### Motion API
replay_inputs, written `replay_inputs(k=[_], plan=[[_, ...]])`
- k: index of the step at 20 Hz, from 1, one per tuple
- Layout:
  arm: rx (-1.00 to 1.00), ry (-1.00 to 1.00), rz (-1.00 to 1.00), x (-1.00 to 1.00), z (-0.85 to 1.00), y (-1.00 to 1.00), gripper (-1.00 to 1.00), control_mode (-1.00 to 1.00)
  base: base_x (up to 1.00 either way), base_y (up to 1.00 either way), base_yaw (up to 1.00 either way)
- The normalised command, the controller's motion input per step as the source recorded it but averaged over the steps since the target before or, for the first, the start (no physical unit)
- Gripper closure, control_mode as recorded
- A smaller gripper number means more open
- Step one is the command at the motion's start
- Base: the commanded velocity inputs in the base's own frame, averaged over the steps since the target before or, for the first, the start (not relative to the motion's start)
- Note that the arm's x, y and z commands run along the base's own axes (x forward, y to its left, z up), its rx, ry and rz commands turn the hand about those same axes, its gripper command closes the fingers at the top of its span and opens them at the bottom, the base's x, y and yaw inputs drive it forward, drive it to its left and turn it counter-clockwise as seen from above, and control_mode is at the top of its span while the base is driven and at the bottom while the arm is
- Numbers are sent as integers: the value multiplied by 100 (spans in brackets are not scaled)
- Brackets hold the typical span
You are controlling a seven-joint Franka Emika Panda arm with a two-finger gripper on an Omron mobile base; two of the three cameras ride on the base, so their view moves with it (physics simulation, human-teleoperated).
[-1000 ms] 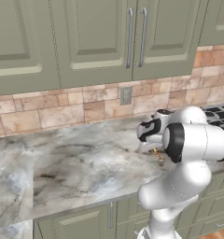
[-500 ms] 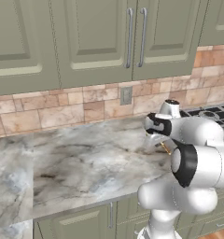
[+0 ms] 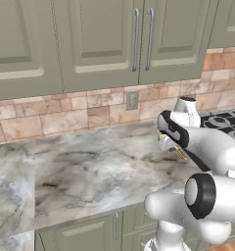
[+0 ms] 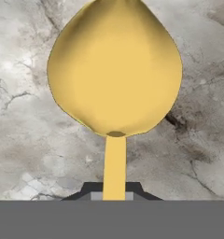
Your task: Take the fork and place it on the left side of the plate. Then take the spoon and place it on the right side of the plate. Make sure they're directly next to the plate.
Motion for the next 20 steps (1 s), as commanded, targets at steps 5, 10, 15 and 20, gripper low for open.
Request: replay_inputs(k=[5, 10, 15, 20], plan=[[9, 5, 0, -32, 36, 0, 100, -100, 0, 0, 0], [2, -1, 0, -34, 22, 11, 100, -100, 0, 0, 0], [-4, 3, 0, 0, 8, 6, 100, -100, 0, 0, 0], [0, 0, 0, 0, 0, 0, 100, -100, 0, 0, 0]])
